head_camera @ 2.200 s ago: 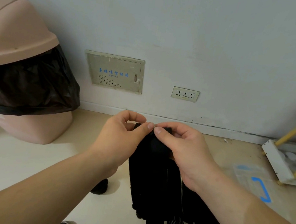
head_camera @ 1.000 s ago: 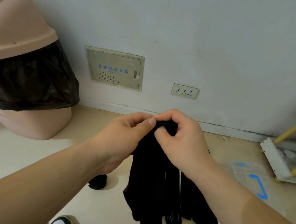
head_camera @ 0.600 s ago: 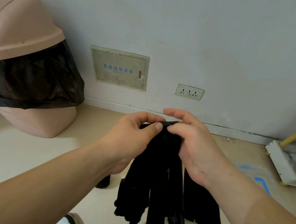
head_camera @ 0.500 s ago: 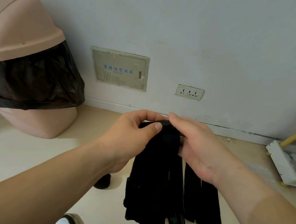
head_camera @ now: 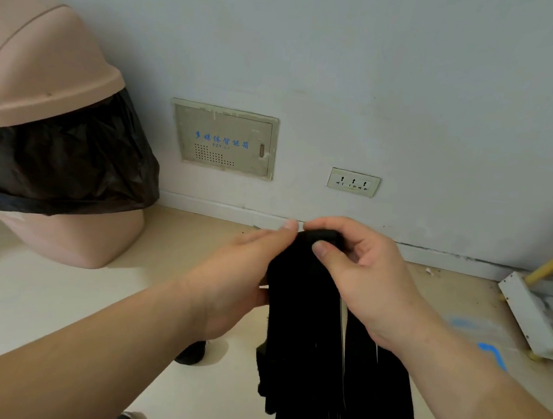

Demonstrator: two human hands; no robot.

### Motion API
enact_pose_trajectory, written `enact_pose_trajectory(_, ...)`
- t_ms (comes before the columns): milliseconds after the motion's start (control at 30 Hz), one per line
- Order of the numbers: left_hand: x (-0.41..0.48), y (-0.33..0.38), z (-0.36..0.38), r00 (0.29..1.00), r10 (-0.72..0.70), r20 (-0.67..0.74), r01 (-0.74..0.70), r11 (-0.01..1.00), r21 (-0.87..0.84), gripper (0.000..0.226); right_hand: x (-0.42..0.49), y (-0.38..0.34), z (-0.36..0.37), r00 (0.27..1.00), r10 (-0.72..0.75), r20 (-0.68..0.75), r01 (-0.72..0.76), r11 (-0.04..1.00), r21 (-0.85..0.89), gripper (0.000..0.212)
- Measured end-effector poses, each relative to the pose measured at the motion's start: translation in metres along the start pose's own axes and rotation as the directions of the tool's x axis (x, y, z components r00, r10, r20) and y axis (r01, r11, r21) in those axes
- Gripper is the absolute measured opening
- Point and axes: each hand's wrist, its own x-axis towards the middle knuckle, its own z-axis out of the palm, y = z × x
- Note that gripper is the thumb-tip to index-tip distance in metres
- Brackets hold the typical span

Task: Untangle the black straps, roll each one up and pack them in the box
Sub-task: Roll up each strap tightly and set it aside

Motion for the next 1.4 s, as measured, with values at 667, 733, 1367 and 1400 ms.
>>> enact_pose_trajectory(667,-0.005,0.001,-0.002,0.962,0.233,-0.139,-0.224,0.971,0.079,0.03,0.001,-0.001,0.007,0.967,0.241,0.078,-0.25,0.956,0.15,0.017)
enact_pose_trajectory(733,-0.003,0.0,-0.001,0.982,0.177,-0.07,-0.172,0.983,0.07,0.03,0.003,0.0,0.007,0.977,0.206,0.048,-0.211,0.965,0.159,0.014)
enact_pose_trajectory(1367,-0.012,-0.003,0.011,0.963,0.228,-0.147,-0.175,0.937,0.303,0.022,0.002,0.002,0.005,0.926,0.307,0.22,-0.321,0.946,0.032,0.03)
enact_pose_trajectory(1400,-0.013,-0.002,0.009,0.957,0.254,-0.139,-0.195,0.92,0.339,0.018,0.004,0.003,0.005,0.912,0.334,0.236,-0.351,0.936,0.035,0.044)
